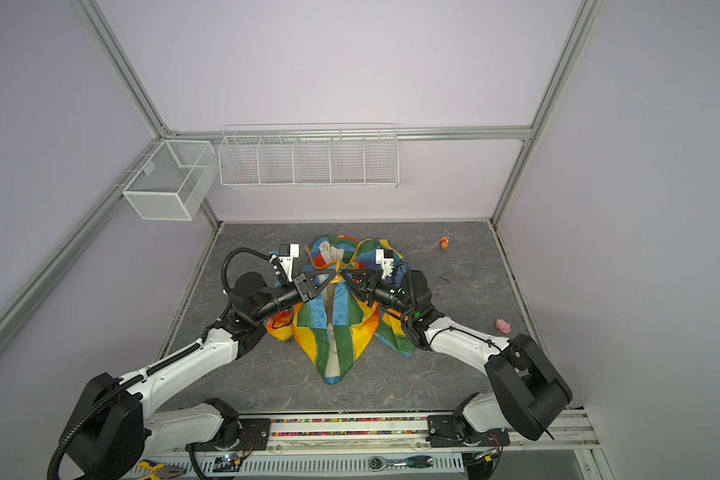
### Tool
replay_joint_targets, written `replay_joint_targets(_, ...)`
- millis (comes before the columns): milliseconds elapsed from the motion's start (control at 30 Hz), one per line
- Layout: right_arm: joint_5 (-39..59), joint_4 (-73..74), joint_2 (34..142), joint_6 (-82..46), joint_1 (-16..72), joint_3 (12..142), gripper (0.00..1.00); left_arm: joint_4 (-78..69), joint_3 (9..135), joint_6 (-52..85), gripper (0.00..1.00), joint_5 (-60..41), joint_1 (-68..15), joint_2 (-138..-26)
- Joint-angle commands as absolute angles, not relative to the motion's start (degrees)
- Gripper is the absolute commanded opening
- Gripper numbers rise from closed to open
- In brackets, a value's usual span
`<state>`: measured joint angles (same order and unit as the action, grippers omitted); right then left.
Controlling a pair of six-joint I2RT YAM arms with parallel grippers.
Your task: Zip up the jacket
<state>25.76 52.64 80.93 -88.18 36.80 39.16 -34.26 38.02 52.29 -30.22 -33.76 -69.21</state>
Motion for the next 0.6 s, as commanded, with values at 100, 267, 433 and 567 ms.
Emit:
replay_joint_targets(100,28.1,55.5,80.6,-88.1,36.8,38.2,0.23,-34.6,38.5,52.5,0.0,-30.4,-33.9,-68.5)
replay_joint_targets(267,28.5,55.4,80.3,-87.6,36.8,38.0,0.23,-34.3,38.5,52.6,0.0,-30.3,-34.0,-68.5)
replay_joint_targets(433,28.5,55.1,80.3,-87.5,36.8,38.0,0.11,-33.8,38.7,52.8,0.0,-30.6,-34.0,-68.5)
replay_joint_targets(567,27.3,54.1,79.9,-84.2,36.9,38.0,0.07,-31.2,40.1,54.5,0.0,-32.2,-34.0,-68.9)
